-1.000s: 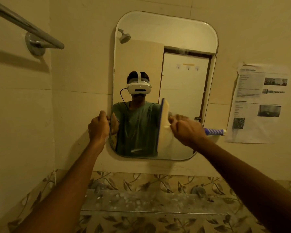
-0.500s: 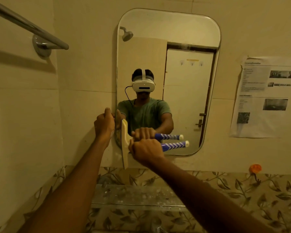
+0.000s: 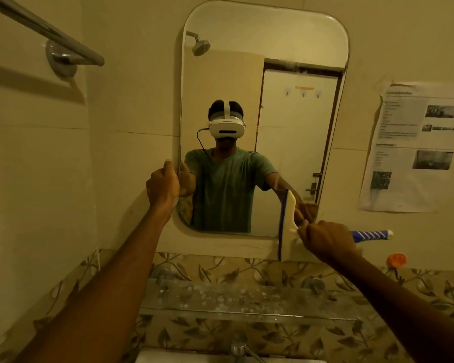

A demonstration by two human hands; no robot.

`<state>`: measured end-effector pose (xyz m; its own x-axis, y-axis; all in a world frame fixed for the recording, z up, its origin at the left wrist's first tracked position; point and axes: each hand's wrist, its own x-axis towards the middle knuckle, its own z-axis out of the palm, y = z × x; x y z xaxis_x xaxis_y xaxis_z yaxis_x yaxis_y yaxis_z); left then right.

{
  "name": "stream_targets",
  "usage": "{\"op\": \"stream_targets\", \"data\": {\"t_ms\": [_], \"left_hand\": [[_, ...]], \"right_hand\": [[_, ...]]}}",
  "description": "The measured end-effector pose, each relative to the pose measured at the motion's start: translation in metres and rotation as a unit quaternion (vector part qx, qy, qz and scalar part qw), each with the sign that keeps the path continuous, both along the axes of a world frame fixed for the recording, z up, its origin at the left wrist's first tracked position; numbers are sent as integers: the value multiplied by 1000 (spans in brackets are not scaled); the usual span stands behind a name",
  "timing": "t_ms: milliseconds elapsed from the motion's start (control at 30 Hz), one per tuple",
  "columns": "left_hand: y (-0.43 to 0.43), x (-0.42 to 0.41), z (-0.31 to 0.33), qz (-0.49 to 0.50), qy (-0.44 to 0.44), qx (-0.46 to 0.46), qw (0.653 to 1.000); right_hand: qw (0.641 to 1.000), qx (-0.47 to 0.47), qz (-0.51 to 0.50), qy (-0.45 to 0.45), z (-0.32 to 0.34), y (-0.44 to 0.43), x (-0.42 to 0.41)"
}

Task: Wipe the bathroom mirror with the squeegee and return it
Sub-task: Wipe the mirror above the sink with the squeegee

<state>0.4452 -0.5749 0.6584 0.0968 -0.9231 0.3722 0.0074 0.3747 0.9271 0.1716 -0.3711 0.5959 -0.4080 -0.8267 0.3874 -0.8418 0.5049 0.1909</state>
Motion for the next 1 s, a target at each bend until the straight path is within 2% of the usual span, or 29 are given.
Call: {"op": "stream_targets", "data": {"t_ms": [67, 200, 300, 367, 433, 600, 667, 833, 1000], "left_hand": [[1, -1, -1, 4, -1, -3, 1000], [4, -1, -1, 6, -4, -1, 1000], [5, 0, 2, -2, 4, 5, 1000], [3, 2, 1, -7, 10, 12, 1000], [2, 4, -1, -11, 16, 16, 1000], [9, -1, 2, 12, 25, 16, 999], [12, -3, 3, 19, 23, 22, 999], [21, -1, 7, 10, 19, 46, 999], [9, 2, 1, -17, 28, 53, 998]], "right_hand": [[1000, -13, 23, 1, -2, -2, 6], [990, -11, 137, 25, -5, -35, 54], [988, -32, 146, 32, -1, -61, 77], [988, -33, 150, 13, 0, -58, 65], [990, -19, 136, -19, -1, -39, 36], [999, 21, 0, -27, -2, 6, -12], [999, 14, 32, -20, -1, 7, -3], [982, -32, 187, 20, 9, -40, 65], [970, -102, 214, 48, 30, -91, 126]]}}
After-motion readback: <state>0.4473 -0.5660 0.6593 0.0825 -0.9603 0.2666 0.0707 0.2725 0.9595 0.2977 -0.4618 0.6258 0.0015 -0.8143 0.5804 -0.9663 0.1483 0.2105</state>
